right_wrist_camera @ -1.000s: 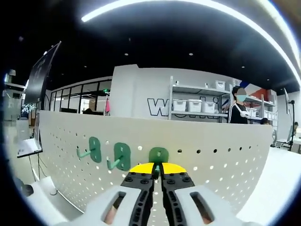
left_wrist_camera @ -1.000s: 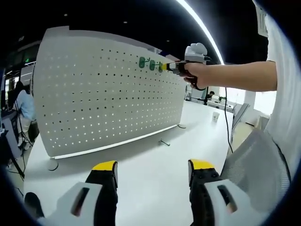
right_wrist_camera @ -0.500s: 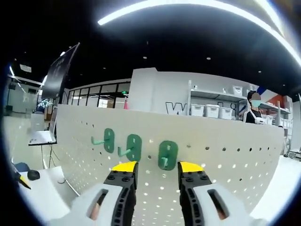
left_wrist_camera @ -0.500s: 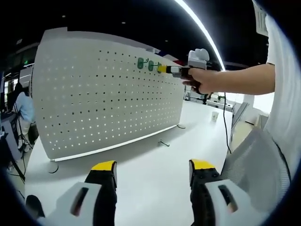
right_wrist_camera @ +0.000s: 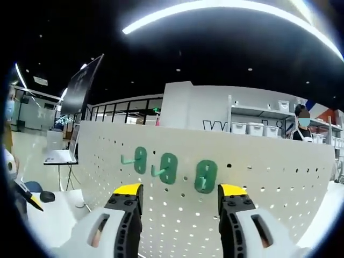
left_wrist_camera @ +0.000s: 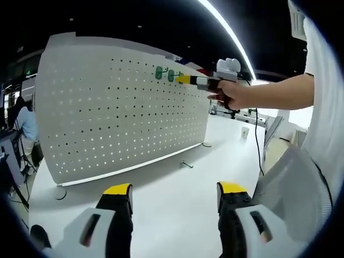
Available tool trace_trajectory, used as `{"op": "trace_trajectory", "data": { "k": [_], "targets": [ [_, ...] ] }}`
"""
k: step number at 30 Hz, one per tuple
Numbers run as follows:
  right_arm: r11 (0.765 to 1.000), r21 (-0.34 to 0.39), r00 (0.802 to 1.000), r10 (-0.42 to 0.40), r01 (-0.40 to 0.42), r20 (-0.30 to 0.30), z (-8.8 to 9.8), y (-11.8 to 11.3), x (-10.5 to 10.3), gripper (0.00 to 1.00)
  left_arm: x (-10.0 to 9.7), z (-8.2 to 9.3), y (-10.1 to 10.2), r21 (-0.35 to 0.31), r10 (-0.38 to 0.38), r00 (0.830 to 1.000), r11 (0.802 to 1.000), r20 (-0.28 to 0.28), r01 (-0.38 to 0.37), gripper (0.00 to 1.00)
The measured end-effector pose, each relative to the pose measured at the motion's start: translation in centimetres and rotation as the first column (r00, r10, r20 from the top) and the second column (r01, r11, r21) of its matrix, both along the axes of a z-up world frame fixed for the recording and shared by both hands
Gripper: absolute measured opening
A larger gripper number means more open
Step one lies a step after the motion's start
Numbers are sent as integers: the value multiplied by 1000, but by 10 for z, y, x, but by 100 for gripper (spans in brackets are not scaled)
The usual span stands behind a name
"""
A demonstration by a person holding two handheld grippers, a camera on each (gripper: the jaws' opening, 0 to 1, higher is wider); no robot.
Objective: Insert the hook assembly into the mounting plate slot until the hook locks in place.
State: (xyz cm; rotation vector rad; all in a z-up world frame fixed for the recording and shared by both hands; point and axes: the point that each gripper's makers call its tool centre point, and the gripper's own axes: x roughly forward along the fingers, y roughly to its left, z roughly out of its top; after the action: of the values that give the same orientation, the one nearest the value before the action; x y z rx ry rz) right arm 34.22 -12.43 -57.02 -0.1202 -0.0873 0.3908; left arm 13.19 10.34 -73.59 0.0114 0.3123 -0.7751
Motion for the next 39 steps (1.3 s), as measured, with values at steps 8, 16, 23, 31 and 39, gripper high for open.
{"op": "trace_trajectory", "data": {
  "k": [8,16,23,31,39],
  "targets": [
    [981,121,988,146,-150,41,14,3,-13,57,1,1,2,5,9,1000,1000,-1,-9,65],
    [984,101,989,144,-147,35,11,0,-13,57,3,2,1,3,8,1000,1000,2,-8,65],
    [983,86,987,158,-160,28,3,-5,-25,57,5,2,1,4,6,1000,1000,1,-6,65],
    [983,82,986,167,-166,-4,-17,-18,-45,57,7,0,-1,5,-1,1000,1000,-2,1,65],
    [983,68,983,176,-173,-50,-41,-25,-65,57,8,-2,-5,5,-8,1000,1000,-8,8,65]
  ]
}}
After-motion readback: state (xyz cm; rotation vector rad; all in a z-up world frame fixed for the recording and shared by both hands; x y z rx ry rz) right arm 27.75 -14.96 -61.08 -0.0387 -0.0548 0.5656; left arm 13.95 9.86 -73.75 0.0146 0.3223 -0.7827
